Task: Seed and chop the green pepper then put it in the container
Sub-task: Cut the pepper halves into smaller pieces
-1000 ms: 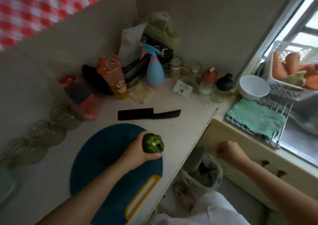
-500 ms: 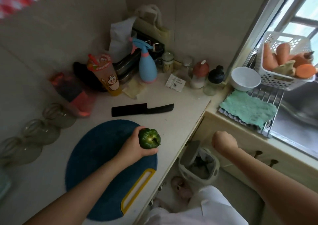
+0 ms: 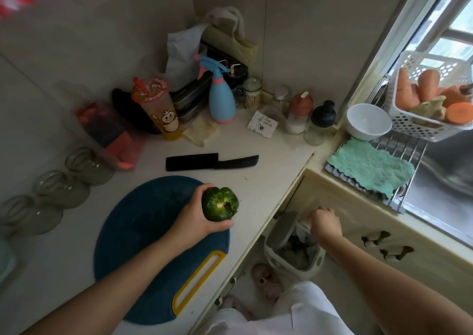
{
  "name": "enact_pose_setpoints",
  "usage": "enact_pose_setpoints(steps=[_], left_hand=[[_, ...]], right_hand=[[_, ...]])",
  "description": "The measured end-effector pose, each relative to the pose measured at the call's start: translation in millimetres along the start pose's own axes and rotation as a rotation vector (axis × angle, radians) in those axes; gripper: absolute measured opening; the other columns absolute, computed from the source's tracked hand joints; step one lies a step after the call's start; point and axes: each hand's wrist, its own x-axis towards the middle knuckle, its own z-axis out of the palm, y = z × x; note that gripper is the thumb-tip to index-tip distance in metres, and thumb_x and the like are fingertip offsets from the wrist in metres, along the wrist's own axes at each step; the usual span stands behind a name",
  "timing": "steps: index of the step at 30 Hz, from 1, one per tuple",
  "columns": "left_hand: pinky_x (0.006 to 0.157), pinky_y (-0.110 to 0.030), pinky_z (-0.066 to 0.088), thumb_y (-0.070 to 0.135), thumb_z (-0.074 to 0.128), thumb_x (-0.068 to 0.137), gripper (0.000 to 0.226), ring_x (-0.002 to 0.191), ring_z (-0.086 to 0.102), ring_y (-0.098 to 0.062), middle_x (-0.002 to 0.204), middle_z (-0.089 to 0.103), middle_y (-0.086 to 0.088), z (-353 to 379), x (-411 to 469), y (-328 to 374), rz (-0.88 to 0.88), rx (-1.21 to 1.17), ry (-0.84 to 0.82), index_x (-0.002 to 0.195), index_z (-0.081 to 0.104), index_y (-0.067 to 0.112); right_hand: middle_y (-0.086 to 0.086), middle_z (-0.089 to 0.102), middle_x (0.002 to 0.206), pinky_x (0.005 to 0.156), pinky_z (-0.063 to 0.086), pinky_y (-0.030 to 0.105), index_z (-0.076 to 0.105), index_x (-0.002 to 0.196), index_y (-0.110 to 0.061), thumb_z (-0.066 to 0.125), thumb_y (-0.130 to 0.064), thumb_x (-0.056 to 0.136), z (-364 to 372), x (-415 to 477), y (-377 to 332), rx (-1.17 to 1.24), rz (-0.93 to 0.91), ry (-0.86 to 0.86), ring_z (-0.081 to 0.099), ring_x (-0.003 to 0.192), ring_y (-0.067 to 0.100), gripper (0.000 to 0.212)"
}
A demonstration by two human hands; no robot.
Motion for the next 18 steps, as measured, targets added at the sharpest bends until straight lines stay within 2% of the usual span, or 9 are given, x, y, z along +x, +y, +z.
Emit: enact_pose_setpoints(steps=[3, 7, 9, 14, 18], left_hand=[[0.077, -0.014, 0.041, 0.023, 0.086, 0.062, 0.086, 0.108, 0.049, -0.011, 0.12, 0.041, 0.006, 0.1, -1.8, 4.8, -0.003, -0.015, 0.007, 0.128, 0.032, 0.032], [0.073, -0.011, 0.041, 0.023, 0.084, 0.065, 0.078, 0.101, 0.05, -0.006, 0.117, 0.044, 0.006, 1.2, 0.4, 7.6, -0.037, -0.089, -0.004, 0.124, 0.032, 0.031], [0.071, -0.009, 0.04, 0.023, 0.081, 0.068, 0.074, 0.1, 0.05, -0.004, 0.117, 0.046, 0.005, 1.9, 2.0, 7.2, -0.063, -0.133, -0.01, 0.124, 0.032, 0.03], [0.07, -0.009, 0.039, 0.028, 0.083, 0.066, 0.076, 0.096, 0.051, -0.001, 0.112, 0.047, 0.007, 0.6, 2.3, 3.5, -0.077, -0.149, -0.016, 0.124, 0.034, 0.027], [0.076, -0.015, 0.041, 0.029, 0.086, 0.062, 0.08, 0.103, 0.052, -0.01, 0.117, 0.046, 0.005, -5.6, 0.4, -4.5, -0.048, -0.047, 0.047, 0.124, 0.036, 0.028]], right_hand=[[0.003, 0.066, 0.094, 0.089, 0.037, 0.033, 0.067, 0.1, -0.018, 0.052, -0.009, 0.087, -1.4, 0.4, -1.2, -0.026, 0.012, 0.03, 0.056, 0.097, 0.024, 0.022], [0.009, 0.061, 0.107, 0.091, 0.039, 0.035, 0.059, 0.084, -0.015, 0.053, -0.003, 0.084, -8.6, -0.3, -5.8, -0.078, -0.012, 0.014, 0.049, 0.107, 0.027, 0.014], [0.009, 0.059, 0.107, 0.089, 0.041, 0.035, 0.054, 0.078, -0.015, 0.053, -0.003, 0.084, -13.9, -1.5, -8.2, -0.084, -0.035, 0.037, 0.048, 0.106, 0.027, 0.014], [0.006, 0.06, 0.096, 0.084, 0.046, 0.032, 0.066, 0.088, -0.009, 0.061, -0.011, 0.081, -38.0, -9.1, -25.2, -0.078, -0.137, 0.022, 0.052, 0.103, 0.026, 0.008], [0.0, 0.061, 0.094, 0.082, 0.05, 0.032, 0.067, 0.085, -0.016, 0.076, -0.029, 0.077, -80.3, -23.8, -62.6, 0.071, -0.342, 0.065, 0.056, 0.092, 0.019, 0.018]])
